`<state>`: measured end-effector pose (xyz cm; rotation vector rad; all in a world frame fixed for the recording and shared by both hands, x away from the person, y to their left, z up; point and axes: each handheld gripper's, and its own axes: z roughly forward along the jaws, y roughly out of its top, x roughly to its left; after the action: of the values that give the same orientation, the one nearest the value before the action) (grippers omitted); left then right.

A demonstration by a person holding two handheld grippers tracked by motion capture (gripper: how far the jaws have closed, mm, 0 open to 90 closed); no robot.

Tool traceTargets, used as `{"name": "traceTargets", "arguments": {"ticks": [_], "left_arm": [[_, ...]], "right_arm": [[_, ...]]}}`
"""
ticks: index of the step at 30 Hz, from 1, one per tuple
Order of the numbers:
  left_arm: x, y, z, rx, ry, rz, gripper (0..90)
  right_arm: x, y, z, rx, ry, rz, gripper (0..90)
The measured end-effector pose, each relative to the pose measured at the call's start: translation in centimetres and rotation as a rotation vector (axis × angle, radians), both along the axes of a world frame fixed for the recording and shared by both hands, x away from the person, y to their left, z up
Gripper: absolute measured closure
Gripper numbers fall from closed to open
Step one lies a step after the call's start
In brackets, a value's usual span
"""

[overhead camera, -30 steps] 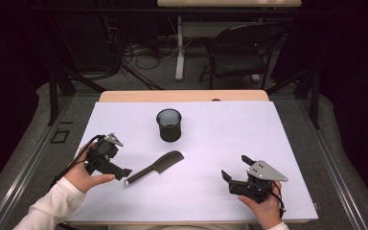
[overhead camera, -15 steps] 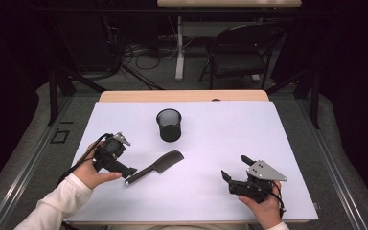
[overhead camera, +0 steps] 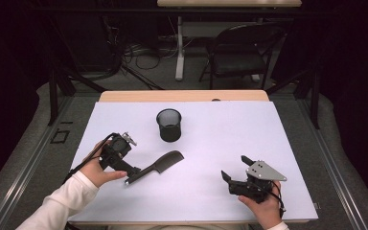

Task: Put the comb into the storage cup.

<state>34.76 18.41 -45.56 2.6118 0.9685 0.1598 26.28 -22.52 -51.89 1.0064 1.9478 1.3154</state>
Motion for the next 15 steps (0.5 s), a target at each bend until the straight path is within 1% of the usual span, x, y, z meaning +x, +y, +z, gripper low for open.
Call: {"name": "traceTargets", "arguments": {"ticks": [1,5,8,12,14,15], "left_arm": [[0.04,-0.04,0.02,0.006,-0.002,-0.004,18.1],[0.21,-0.25,-0.17,0.001,0.001,-0.002,18.2],[0.43,-0.48,-0.34,0.01,0.013,-0.004,18.7],[0.54,-0.67,-0.5,0.012,0.02,0.004,18.9],[0.72,-0.86,-0.63,0.009,0.035,0.004,19.2],[0.72,-0.86,-0.63,0.009,0.035,0.004,20.5]], "right_arm": [[0.01,0.0,-0.02,-0.001,0.001,0.0,13.5],[0.0,0.01,-0.01,-0.002,0.004,0.0,13.6],[0.01,0.04,-0.03,-0.003,0.005,0.002,13.6],[0.0,0.03,-0.03,-0.004,0.005,0.005,13.6],[0.01,0.03,-0.04,-0.006,0.005,0.005,13.7],[0.02,0.03,-0.04,-0.007,0.005,0.006,13.8]]}}
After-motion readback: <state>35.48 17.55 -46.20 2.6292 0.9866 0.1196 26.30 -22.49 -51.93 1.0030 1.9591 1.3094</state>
